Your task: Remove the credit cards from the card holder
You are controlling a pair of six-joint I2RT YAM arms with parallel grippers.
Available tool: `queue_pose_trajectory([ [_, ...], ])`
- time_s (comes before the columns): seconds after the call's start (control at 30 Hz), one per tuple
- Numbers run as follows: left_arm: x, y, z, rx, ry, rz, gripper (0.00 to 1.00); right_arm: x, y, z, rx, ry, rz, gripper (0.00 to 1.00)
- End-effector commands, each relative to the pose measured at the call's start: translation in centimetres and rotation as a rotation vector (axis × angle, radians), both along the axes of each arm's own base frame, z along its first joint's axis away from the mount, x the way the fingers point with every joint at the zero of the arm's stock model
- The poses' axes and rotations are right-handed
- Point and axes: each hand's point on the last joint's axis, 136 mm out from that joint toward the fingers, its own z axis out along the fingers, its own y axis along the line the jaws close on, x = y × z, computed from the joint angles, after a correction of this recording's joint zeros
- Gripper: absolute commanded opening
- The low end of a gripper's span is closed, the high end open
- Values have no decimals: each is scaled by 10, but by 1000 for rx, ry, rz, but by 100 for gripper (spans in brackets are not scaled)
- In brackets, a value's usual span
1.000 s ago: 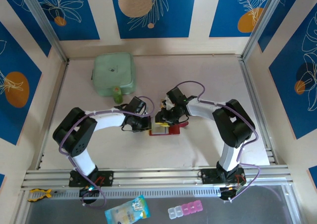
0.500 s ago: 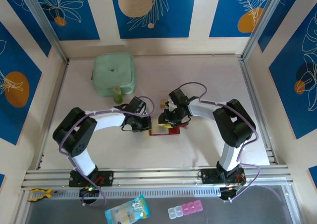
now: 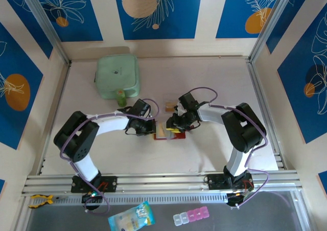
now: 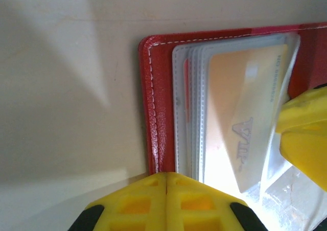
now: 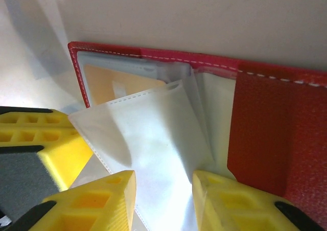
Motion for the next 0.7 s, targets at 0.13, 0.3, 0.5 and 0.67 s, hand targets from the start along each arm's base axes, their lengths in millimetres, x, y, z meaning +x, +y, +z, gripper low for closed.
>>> queue_pose_trajectory([
  [0.13,9,-21,44,-105,-59,0,17,-5,-4,4,57,28,-30,35],
  [0.3,7,-40,51,-180,-47,-11,23,-4,-5,5,93,39,-49,35],
  [0.5,2,-50,39,-191,-10,-21,28,-4,-6,6,105,42,-53,34],
  [0.67,0,-55,31,-206,14,-18,29,-4,-7,7,111,43,-57,34],
])
